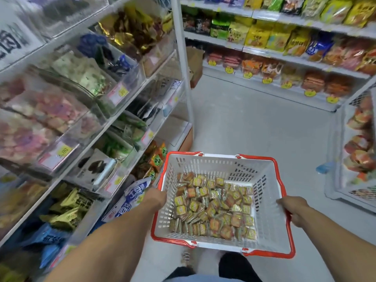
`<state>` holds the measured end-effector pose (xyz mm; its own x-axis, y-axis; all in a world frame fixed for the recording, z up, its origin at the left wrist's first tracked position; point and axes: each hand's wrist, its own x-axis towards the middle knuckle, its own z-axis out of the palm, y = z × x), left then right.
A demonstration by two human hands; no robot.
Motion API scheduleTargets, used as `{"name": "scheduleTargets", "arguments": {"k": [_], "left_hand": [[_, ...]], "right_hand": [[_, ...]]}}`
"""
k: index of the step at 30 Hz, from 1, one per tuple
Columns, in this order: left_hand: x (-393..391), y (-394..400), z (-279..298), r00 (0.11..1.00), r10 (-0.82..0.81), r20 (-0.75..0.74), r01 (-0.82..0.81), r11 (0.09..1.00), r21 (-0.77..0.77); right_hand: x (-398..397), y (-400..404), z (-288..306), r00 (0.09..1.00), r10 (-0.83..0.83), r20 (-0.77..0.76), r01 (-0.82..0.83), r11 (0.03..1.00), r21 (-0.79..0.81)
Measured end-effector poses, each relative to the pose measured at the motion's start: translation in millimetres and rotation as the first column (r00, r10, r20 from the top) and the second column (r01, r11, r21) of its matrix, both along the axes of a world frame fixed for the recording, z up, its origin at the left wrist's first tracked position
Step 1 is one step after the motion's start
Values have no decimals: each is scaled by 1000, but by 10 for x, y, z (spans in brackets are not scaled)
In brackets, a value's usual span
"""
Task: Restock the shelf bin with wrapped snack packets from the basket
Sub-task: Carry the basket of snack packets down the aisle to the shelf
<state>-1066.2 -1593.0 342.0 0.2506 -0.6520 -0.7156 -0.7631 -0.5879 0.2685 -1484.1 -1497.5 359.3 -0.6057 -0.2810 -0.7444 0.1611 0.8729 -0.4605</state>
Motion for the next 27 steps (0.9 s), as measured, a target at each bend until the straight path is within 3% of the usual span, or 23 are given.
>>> {"name": "scheduleTargets", "arguments": {"k": [3,8,18,27], "left_hand": [[-213,-221,3,998,36,59,-37,999,8],[-553,-376,-85,964,263,34,-262,965,-15],[-752,-1058,-352,912,403,-72,-400,915,54],[-498,-1109,-494,813,551,-187,-552,832,52]], "right_hand": [[-251,-569,-57,997,81,6,-81,997,-10],[-560,-1534,-51,964,264,-40,-264,964,-9],[-645,-3094,-77,859,492,-144,-481,870,107],[-140,-3917,-195,643,742,-190,-720,670,183]]}}
